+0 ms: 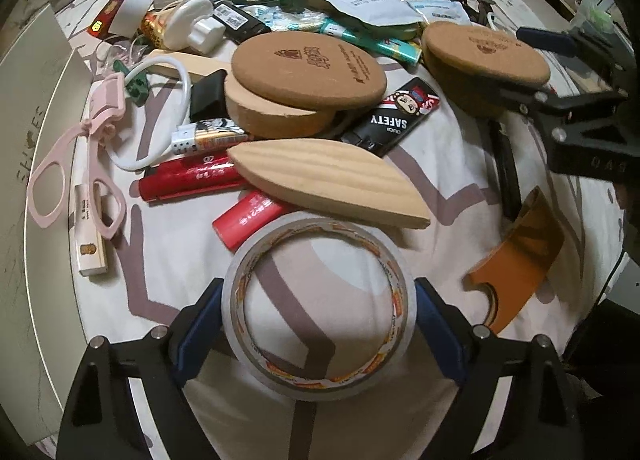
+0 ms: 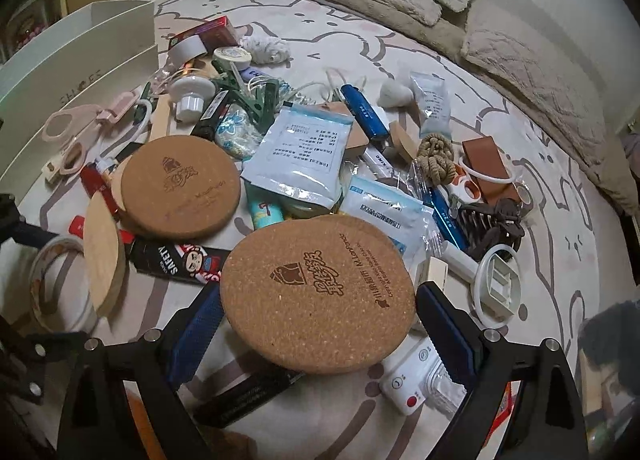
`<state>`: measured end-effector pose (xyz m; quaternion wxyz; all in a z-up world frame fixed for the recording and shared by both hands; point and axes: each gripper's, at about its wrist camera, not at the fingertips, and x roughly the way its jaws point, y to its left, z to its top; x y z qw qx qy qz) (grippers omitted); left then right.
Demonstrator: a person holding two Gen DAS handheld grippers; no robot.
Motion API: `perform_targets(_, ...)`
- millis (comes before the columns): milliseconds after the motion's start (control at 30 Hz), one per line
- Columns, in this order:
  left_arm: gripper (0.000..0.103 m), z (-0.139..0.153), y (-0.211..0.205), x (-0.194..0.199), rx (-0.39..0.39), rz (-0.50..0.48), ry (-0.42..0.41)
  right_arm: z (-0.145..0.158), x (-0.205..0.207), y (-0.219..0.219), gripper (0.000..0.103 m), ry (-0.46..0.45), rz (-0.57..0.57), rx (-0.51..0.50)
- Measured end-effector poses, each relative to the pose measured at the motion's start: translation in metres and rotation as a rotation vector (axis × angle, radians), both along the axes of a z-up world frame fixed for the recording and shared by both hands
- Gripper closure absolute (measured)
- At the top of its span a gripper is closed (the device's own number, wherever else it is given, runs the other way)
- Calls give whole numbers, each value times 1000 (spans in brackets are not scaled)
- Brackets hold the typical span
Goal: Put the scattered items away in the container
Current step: 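Grasp and lift the panda cork coaster with the right gripper while the left gripper holds the tape roll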
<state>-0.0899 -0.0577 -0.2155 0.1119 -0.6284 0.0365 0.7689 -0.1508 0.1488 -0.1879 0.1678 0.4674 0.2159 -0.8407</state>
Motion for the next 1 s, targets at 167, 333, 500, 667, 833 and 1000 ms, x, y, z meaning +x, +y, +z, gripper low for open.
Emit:
perform_targets(167,13,11,-10,1,11,3,16,6,5,-1,8,21,6,-2)
perform_targets(333,13,30,-17,-4,22,18,58,17,10,-1,9,54,8,-11)
perform_targets(500,13,50,33,-4,27,46,97,30,9,3,38,85,-22,-13)
perform_targets(667,13,60,31,-12,18,70,116,32,7,11,38,69,-43,-47)
perform_targets(833,13,53,41,-23,15,82,128,30,4,17,38,19,-55,-126)
perform_targets(1000,13,54,43,-24,15,84,136,27,-4,22,0,9,-99,-176)
